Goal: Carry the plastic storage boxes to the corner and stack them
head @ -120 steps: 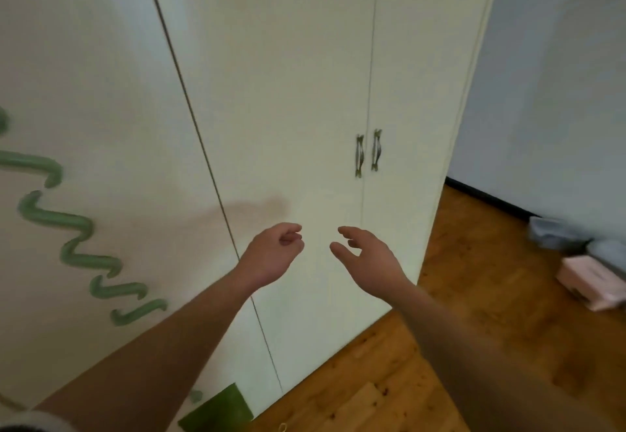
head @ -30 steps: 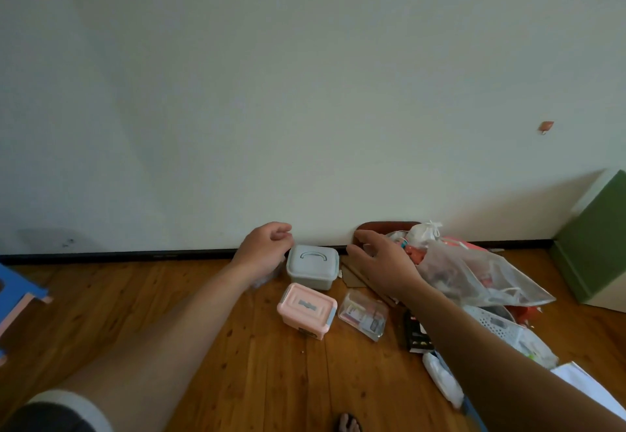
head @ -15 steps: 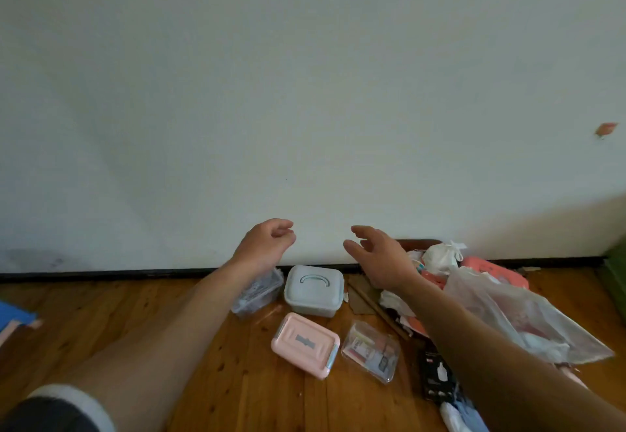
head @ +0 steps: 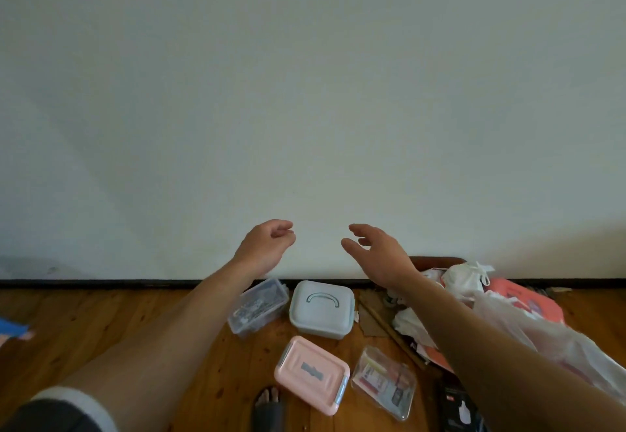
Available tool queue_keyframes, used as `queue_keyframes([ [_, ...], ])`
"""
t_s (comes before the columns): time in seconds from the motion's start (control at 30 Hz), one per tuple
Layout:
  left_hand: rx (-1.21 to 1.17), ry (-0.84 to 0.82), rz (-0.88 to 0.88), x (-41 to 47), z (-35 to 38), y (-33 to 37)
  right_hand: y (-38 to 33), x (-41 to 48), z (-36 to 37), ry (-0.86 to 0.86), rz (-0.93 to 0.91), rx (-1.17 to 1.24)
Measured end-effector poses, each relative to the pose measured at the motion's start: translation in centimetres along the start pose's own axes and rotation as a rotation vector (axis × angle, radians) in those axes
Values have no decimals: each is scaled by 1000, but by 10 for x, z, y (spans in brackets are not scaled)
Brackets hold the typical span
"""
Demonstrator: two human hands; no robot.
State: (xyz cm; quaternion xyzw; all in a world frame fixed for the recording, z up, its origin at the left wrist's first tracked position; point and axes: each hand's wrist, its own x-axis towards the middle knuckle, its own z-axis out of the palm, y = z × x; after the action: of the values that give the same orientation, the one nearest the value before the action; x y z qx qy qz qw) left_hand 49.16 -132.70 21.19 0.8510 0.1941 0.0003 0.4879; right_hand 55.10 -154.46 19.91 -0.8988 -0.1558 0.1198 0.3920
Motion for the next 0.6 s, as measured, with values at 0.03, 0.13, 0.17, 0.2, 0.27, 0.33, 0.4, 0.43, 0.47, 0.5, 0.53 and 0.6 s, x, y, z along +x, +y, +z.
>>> queue_keyframes([
  [0.03, -4, -6, 7, 12, -3, -1, -2, 10, 1, 7, 3, -6],
  [0.13, -12, -39, 28, 61, -9, -4, -8, 51, 6, 43, 24, -34],
  [0.17, -18, -52, 32, 75, -12, -6, -11, 63, 8, 51, 36, -41],
  [0.2, -24, -69, 32, 91, -15, -7, -14, 78, 12, 55, 52, -46],
  [0.27, -39, -95, 21, 122, -24, -15, -22, 106, 21, 68, 79, -48],
  [0.33, -49, -117, 1, 148, -32, -21, -29, 129, 30, 76, 100, -44],
  [0.4, -42, -146, -14, 177, -42, -29, -34, 153, 39, 89, 123, -33],
  [0.43, -37, -154, -19, 186, -46, -32, -35, 161, 42, 94, 134, -29],
  [0.47, -38, -157, -26, 196, -49, -35, -36, 168, 46, 99, 145, -27],
  [0.5, -41, -164, -26, 206, -51, -38, -35, 175, 50, 103, 156, -21],
  [0.53, -46, -170, -27, 216, -53, -41, -34, 183, 53, 104, 167, -19],
  [0.6, -59, -187, -59, 233, -53, -51, -29, 195, 63, 102, 206, -1],
])
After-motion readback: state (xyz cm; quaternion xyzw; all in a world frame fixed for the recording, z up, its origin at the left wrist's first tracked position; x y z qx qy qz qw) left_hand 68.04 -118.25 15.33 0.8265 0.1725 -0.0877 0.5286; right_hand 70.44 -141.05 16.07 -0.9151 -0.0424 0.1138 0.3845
